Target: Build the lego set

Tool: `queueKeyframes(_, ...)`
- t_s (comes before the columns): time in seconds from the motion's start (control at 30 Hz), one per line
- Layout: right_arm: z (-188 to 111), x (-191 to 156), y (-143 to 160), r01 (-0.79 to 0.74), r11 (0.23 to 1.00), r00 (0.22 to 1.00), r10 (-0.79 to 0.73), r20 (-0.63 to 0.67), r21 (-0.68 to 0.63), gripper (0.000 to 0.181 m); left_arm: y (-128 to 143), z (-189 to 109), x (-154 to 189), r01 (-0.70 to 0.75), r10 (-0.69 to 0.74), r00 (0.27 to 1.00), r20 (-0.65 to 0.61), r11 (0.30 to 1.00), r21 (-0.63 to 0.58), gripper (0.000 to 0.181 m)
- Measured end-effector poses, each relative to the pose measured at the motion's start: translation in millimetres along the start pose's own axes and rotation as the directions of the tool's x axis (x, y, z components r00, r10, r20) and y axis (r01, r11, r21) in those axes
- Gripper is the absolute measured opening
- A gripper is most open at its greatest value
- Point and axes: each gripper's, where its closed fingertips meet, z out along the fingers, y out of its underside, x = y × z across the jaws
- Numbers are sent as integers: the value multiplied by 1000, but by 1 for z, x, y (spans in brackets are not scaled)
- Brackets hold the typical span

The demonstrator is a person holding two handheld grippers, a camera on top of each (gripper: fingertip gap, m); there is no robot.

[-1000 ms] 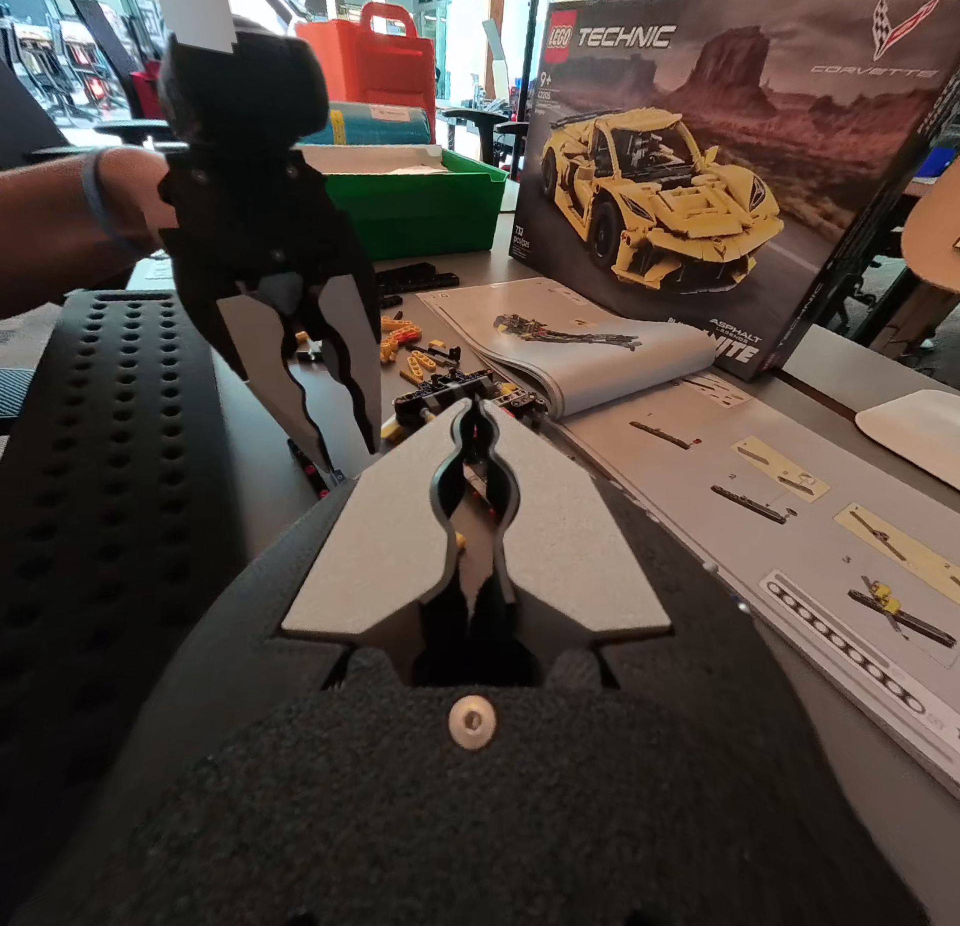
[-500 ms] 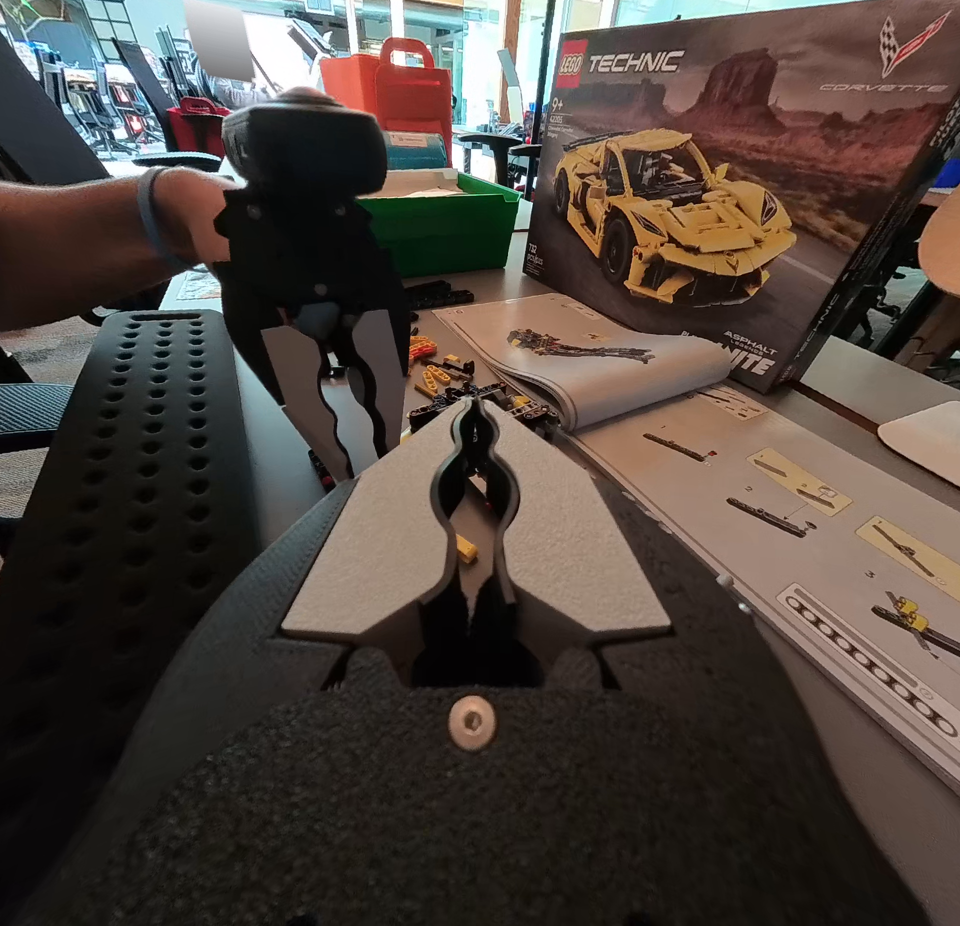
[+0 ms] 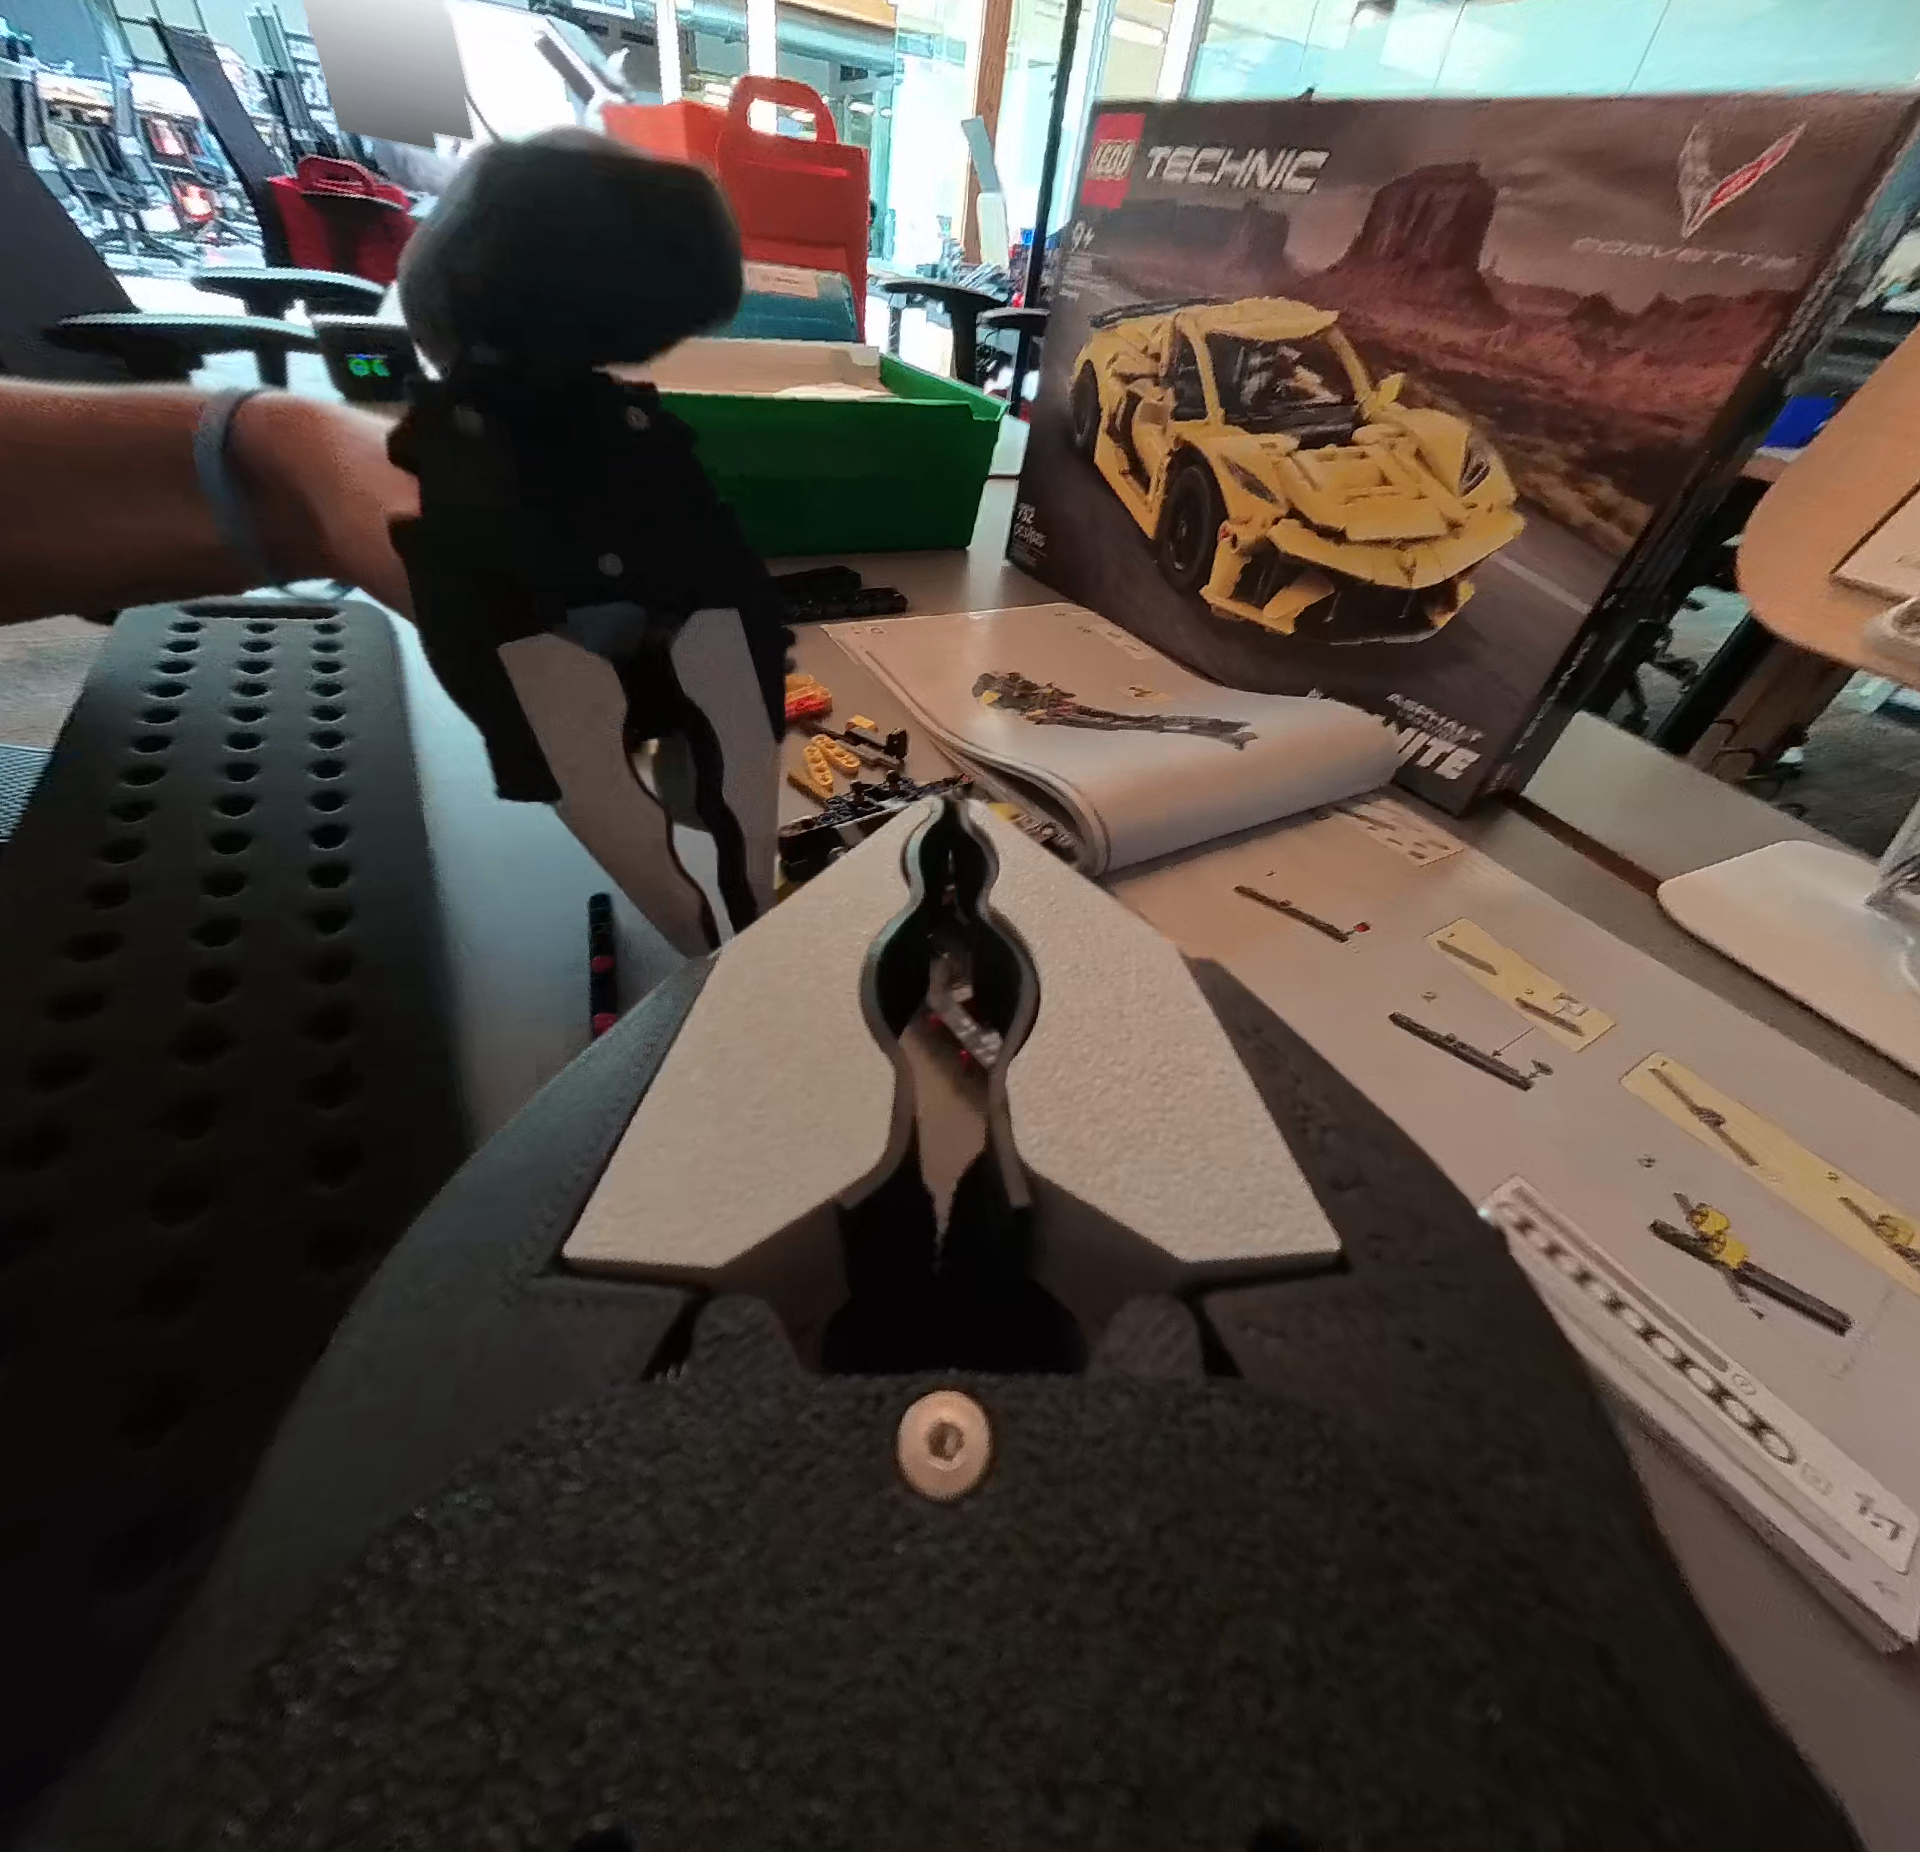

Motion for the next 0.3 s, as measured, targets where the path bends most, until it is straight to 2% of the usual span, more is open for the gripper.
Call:
queueKeyframes(0.03, -1, 3, -3, 27, 999, 999, -27, -26, 17, 0, -18, -7, 1, 96, -91, 995, -43, 988, 125, 6)
queueKeyframes(0.07, -2, 7, -7, 66, 997, 996, -64, -60, 35, 0, -37, -16, -1, 204, -185, 978, -101, 946, 250, 6)
queueKeyframes(0.1, -3, 11, -13, 117, 992, 989, -112, -99, 55, 0, -55, -26, -3, 320, -270, 945, -184, 877, 359, 6)
queueKeyframes(0.13, -6, 14, -21, 171, 982, 977, -158, -143, 84, 0, -72, -37, -4, 433, -326, 897, -298, 785, 444, 6)
queueKeyframes(0.2, -10, 17, -38, 238, 963, 954, -206, -216, 130, 0, -102, -63, -8, 629, -338, 768, -545, 557, 542, 6)
queueKeyframes(0.23, -11, 20, -45, 266, 954, 938, -223, -265, 138, 0, -114, -77, -12, 713, -302, 691, -657, 435, 550, 6)
queueKeyframes(0.3, -12, 27, -62, 328, 931, 897, -255, -360, 158, 0, -129, -100, -28, 847, -198, 524, -828, 219, 484, 5)
